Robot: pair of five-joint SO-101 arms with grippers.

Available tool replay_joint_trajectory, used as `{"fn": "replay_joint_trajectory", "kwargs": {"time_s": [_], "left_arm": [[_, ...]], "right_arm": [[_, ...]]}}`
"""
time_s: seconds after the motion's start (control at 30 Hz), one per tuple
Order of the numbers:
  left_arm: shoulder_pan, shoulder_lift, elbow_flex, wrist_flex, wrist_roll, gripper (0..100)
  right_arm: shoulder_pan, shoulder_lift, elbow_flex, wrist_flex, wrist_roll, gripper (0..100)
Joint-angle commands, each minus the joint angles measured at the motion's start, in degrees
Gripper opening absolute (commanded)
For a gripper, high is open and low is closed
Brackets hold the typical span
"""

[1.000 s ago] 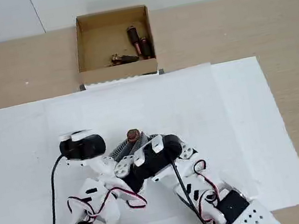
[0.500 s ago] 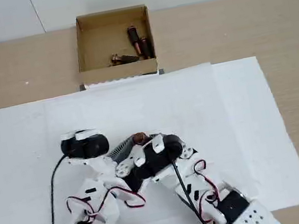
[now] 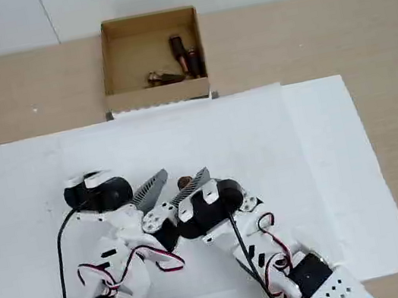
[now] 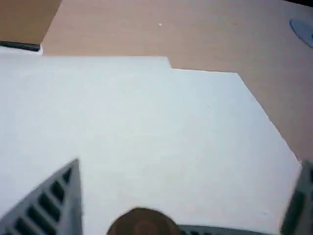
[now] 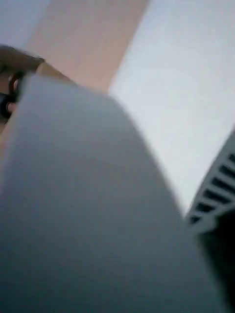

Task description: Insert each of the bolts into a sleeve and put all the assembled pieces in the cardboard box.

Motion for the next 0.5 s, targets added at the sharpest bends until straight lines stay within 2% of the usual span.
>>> {"fn": "replay_joint_trajectory", "kwargs": {"time_s": [0.0,0.13,0.3,0.47], "left_arm": [[-0.88,-0.62,-2.77,0.26,-1.14,29],[-1.85,-0.62,-2.77,0.26,-1.14,26],[-7.38,-0.62,-2.42,0.26,-4.66,1],[-12.84,-0.62,-1.10,0.35,-6.59,0]], "right_arm": [[-0.40,-0.48,0.79,-0.92,0.35,0.3],[-0.40,-0.48,0.79,-0.92,0.35,0.3],[0.92,-0.48,0.79,-0.92,0.26,0.3],[4.18,-0.48,0.79,-0.92,0.26,0.3]]}}
